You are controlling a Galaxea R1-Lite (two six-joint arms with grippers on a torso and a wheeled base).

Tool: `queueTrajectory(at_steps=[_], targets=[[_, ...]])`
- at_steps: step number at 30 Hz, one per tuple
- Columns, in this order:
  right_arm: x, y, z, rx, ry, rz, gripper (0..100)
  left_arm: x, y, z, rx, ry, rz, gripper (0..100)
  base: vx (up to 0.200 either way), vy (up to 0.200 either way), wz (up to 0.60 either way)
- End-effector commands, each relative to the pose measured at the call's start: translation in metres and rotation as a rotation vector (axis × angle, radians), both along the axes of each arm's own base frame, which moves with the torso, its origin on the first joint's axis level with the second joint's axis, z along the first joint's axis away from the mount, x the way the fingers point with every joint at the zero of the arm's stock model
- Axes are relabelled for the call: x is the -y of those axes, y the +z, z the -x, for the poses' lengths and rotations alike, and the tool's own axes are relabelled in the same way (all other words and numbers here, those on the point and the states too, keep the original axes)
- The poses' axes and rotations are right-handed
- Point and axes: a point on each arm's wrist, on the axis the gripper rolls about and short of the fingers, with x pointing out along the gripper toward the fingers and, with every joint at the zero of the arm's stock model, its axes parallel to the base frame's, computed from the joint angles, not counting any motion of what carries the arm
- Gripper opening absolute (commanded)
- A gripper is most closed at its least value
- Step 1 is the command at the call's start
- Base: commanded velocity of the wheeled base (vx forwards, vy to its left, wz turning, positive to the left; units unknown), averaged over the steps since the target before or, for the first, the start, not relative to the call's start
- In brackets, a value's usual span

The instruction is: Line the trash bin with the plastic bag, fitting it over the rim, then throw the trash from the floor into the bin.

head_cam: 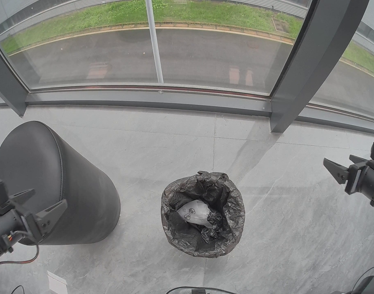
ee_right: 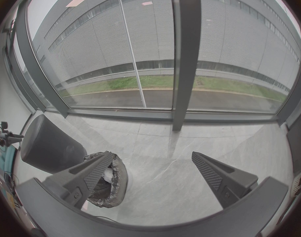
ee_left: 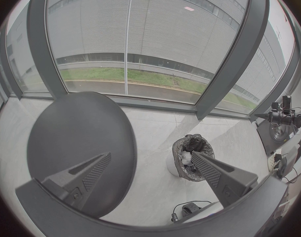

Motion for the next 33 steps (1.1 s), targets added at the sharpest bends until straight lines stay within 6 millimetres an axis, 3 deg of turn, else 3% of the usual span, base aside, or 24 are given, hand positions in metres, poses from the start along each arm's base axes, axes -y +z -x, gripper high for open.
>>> queueTrajectory(at_steps=[1, 3, 4, 5, 7, 9, 13, 20, 25, 30, 31, 33], targets=[[0.043, -0.015, 0.127, 0.286, -0.217, 0.092, 100, -0.035, -0.002, 0.134, 0.257, 0.126, 0.008, 100, 0.000, 0.000, 0.00], [0.044, -0.020, 0.139, 0.300, -0.217, 0.102, 100, -0.036, -0.002, 0.142, 0.263, 0.140, 0.007, 100, 0.000, 0.000, 0.00], [0.047, -0.029, 0.159, 0.307, -0.215, 0.126, 100, -0.036, -0.002, 0.152, 0.268, 0.163, 0.001, 100, 0.000, 0.000, 0.00], [0.048, -0.031, 0.162, 0.307, -0.217, 0.130, 100, -0.036, -0.001, 0.154, 0.272, 0.168, 0.002, 100, 0.000, 0.000, 0.00], [0.052, -0.046, 0.188, 0.284, -0.216, 0.148, 100, -0.036, 0.000, 0.164, 0.306, 0.191, 0.004, 100, 0.000, 0.000, 0.00], [0.053, -0.053, 0.199, 0.238, -0.235, 0.145, 100, -0.036, -0.002, 0.169, 0.329, 0.202, 0.007, 100, 0.000, 0.000, 0.00], [0.052, -0.050, 0.200, 0.213, -0.286, 0.081, 100, -0.032, -0.008, 0.175, 0.349, 0.259, -0.001, 100, 0.000, 0.000, 0.00], [0.048, -0.061, 0.204, 0.218, -0.416, 0.100, 100, -0.028, -0.021, 0.179, 0.364, 0.294, -0.003, 100, 0.000, 0.000, 0.00], [0.048, -0.069, 0.207, 0.241, -0.419, 0.113, 100, -0.028, -0.023, 0.177, 0.353, 0.298, 0.022, 100, 0.000, 0.000, 0.00], [0.048, -0.097, 0.192, 0.180, -0.407, 0.098, 100, -0.028, -0.027, 0.175, 0.333, 0.301, 0.041, 100, 0.000, 0.000, 0.00], [0.047, -0.112, 0.183, 0.189, -0.398, 0.111, 100, -0.028, -0.028, 0.174, 0.330, 0.302, 0.039, 100, 0.000, 0.000, 0.00], [0.047, -0.114, 0.179, 0.229, -0.383, 0.105, 100, -0.028, -0.028, 0.174, 0.332, 0.302, 0.039, 100, 0.000, 0.000, 0.00]])
